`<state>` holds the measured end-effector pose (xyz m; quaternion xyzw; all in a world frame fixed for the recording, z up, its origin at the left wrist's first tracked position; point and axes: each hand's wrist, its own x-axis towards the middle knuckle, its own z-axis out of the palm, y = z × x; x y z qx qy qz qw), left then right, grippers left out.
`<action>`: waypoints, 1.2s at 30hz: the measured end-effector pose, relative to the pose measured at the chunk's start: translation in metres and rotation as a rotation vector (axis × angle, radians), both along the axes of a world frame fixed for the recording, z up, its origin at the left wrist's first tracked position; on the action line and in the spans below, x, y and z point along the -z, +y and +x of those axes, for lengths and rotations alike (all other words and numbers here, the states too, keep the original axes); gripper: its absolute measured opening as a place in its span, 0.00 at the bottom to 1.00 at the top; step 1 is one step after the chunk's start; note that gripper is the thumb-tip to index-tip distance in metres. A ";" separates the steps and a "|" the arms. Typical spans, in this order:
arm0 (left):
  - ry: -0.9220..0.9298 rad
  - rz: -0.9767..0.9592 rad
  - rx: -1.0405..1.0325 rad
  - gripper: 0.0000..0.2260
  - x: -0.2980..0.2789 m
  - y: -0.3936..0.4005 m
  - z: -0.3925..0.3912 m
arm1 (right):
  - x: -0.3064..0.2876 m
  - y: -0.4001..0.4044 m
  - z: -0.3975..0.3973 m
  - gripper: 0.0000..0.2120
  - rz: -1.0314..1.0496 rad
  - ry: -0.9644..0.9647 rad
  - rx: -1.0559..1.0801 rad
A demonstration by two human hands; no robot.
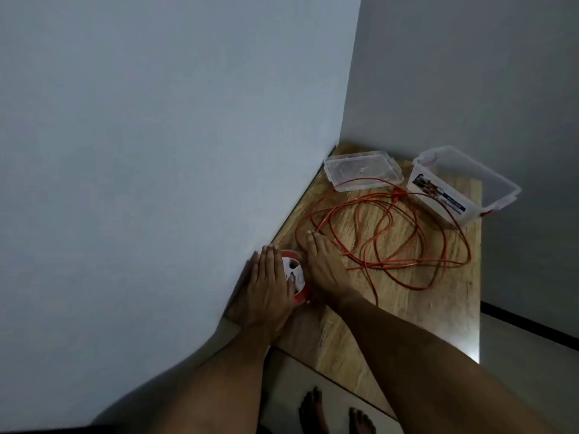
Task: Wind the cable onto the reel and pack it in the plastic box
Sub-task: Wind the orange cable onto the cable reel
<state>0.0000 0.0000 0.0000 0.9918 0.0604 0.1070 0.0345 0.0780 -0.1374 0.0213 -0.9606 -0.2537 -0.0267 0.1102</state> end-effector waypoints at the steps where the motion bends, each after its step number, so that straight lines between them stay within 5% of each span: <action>1: 0.002 -0.053 -0.019 0.34 0.003 0.000 -0.002 | 0.002 0.002 -0.002 0.29 -0.028 0.029 -0.017; 12: -0.066 -0.372 -0.185 0.35 0.013 -0.004 -0.020 | -0.002 0.021 -0.011 0.19 0.128 0.181 0.079; 17: -0.086 -0.362 -0.180 0.35 0.018 -0.003 -0.009 | -0.007 0.032 0.002 0.23 0.192 0.316 0.212; 27: -0.205 -0.406 -0.168 0.34 0.019 -0.003 0.007 | -0.016 0.022 0.019 0.06 0.415 0.303 0.313; 36: -0.181 -0.495 -0.159 0.34 -0.029 -0.036 0.069 | -0.063 -0.023 0.045 0.15 0.534 0.168 0.356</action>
